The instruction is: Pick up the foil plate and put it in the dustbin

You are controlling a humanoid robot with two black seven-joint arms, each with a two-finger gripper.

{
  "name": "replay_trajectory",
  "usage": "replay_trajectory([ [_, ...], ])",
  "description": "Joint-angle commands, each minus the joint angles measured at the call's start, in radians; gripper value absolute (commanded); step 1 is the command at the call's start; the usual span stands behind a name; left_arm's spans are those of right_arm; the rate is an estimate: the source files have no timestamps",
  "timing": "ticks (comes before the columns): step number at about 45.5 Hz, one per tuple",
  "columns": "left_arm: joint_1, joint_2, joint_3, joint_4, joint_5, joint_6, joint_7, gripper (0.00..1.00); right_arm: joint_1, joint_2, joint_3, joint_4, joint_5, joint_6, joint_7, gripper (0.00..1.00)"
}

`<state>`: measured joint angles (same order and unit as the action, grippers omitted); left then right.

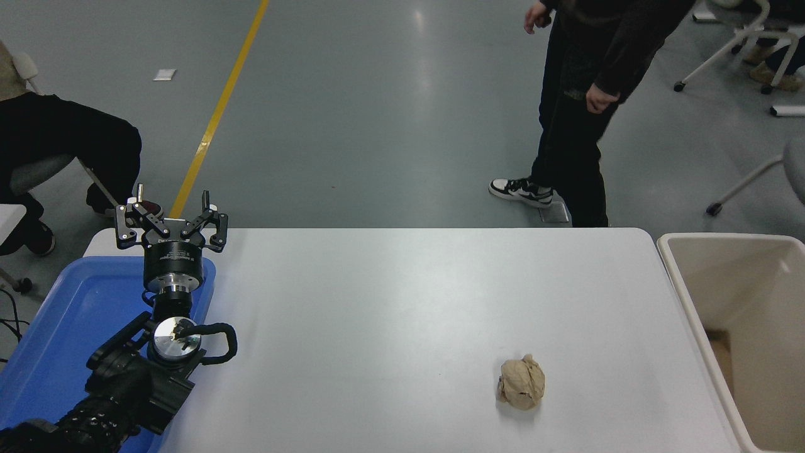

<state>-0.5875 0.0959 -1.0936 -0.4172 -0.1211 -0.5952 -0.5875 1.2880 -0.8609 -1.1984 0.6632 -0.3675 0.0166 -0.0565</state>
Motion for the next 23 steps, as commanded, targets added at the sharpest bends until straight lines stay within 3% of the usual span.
replay_trajectory([
  [1,0.000,0.001,0.000,0.000,0.000,0.000,0.000,0.99,-0.309,0.103,0.089,-0.157,0.142,-0.080,-0.003,0.00],
  [7,0.000,0.001,0.000,0.000,0.000,0.000,0.000,0.99,-0.463,0.226,0.095,-0.295,0.260,-0.078,-0.003,0.00],
  [23,0.000,-0.001,0.000,0.000,0.000,0.000,-0.002,0.99,-0.507,0.319,0.118,-0.336,0.268,-0.089,-0.003,0.00],
])
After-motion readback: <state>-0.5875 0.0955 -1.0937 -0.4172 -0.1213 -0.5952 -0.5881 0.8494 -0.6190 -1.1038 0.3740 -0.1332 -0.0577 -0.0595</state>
